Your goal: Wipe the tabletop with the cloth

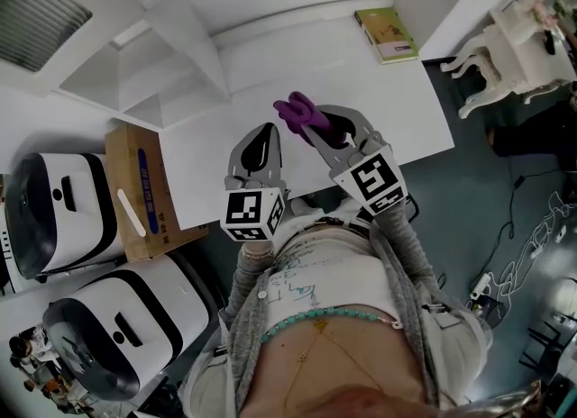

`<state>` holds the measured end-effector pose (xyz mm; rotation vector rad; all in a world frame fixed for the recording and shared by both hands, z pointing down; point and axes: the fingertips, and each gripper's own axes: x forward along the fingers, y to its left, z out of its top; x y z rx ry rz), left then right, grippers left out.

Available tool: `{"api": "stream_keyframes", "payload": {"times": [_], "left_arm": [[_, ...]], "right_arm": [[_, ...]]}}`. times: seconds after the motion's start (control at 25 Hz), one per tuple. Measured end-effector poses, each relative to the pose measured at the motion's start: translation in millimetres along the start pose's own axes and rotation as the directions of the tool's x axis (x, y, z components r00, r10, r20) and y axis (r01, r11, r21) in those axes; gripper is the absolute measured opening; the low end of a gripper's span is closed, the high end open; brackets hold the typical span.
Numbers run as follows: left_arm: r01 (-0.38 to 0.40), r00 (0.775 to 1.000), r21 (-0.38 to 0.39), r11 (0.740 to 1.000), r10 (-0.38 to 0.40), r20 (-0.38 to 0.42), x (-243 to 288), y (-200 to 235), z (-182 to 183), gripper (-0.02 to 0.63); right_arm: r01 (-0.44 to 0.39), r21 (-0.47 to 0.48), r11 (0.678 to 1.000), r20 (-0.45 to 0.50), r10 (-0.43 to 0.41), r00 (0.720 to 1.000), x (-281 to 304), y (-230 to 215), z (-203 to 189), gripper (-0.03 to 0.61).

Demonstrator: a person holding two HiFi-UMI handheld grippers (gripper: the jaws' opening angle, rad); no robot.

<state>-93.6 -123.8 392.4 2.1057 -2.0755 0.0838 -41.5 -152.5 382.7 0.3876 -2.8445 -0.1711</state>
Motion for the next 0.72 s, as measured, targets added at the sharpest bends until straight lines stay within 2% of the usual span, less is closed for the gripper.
{"api": "stream_keyframes", "payload": {"times": [0.72], "left_arm": [[0.005, 1.0, 0.003, 1.0, -0.005, -0.008, -8, 0, -3, 0.0]], "right_arm": [[-0.04, -0.022, 0.999, -0.007, 0.04, 0.999, 5, 12, 3, 0.091]]}}
